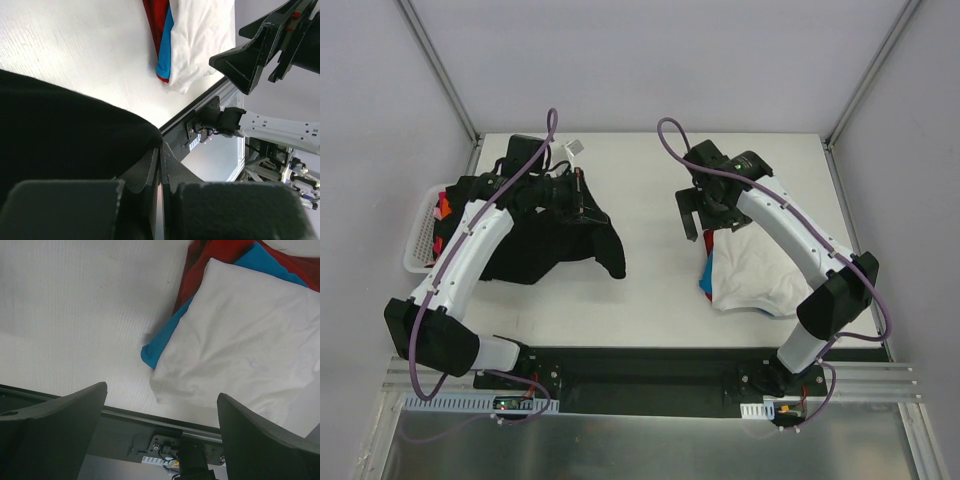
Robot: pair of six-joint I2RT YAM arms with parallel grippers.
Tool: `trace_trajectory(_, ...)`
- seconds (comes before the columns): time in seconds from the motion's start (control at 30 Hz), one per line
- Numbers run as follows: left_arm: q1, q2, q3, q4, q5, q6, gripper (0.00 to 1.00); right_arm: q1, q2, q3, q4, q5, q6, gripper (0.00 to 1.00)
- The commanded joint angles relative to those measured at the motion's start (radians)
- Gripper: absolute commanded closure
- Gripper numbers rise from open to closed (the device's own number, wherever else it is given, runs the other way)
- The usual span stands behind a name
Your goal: Fold and stack the t-shirts
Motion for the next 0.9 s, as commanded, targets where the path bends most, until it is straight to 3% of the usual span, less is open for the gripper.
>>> trace_trajectory(0.0, -0.004, -0.05, -0.014, 0.023, 0.036, 0.006, 1.0, 0.008, -0.006, 0.03, -0.027, 0.014, 0.017, 0.04)
trace_trajectory(0.2, -0.004, -0.021, 0.031, 0.021, 0.019, -0.002, 1.0, 0.014, -0.006, 0.034, -0.03, 0.026, 0.018, 0.04)
trace_trajectory(0.37, -0.031, 0.039, 0.042, 0.023, 0.089, 0.005, 1.0, 0.014, -0.014, 0.034, -0.037, 0.046, 0.012, 0.04)
trace_trajectory(0.53, -0.11, 0.118, 0.042, 0.023, 0.285, 0.035, 1.0, 0.014, -0.022, 0.024, -0.037, 0.066, 0.014, 0.04)
trace_trajectory(0.63, -0.171, 0.152, 0.054, 0.023, 0.332, 0.044, 1.0, 0.014, -0.022, 0.023, -0.044, 0.089, 0.02, 0.04)
trace_trajectory(0.87, -0.303, 0.171, 0.085, 0.023, 0.381, 0.037, 1.0, 0.012, -0.078, 0.032, -0.095, 0.4, 0.139, 0.04)
